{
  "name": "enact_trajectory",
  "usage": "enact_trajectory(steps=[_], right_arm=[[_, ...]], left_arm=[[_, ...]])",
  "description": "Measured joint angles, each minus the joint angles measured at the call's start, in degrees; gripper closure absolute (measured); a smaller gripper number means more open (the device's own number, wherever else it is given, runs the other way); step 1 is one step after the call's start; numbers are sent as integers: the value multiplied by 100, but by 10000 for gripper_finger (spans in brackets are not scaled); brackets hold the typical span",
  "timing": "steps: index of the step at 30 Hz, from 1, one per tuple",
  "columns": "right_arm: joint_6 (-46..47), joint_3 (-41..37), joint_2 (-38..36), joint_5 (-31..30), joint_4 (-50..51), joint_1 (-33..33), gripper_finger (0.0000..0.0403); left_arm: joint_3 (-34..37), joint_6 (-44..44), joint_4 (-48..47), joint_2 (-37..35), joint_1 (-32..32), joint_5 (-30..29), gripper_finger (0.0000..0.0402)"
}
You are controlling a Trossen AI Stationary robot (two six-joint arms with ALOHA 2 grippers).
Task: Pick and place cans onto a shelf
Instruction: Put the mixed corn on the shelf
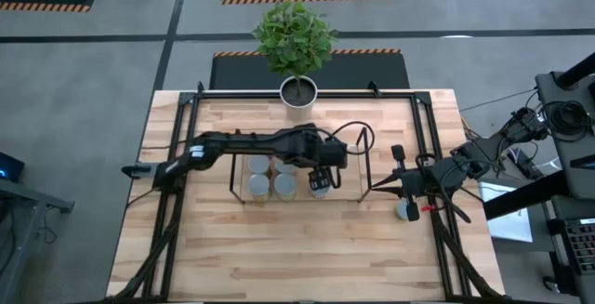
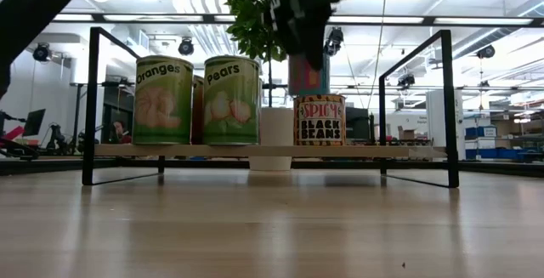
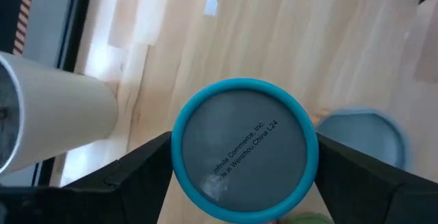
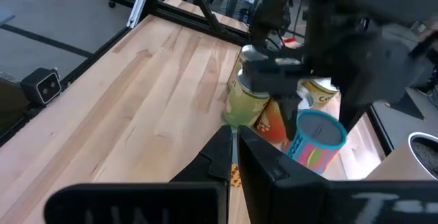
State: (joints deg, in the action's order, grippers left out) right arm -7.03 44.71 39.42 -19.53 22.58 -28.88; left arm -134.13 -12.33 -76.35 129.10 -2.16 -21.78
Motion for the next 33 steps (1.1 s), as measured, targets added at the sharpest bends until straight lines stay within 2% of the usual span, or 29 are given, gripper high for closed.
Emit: enact_trajectory(steps=[17,33], right_arm=[[64,0,0,-4,106,2,390],[165,2,0,-7,115,2,390]], left_arm=[[27,-907,163,341,346,48,104],[422,-1120,292,343,311,179,104]])
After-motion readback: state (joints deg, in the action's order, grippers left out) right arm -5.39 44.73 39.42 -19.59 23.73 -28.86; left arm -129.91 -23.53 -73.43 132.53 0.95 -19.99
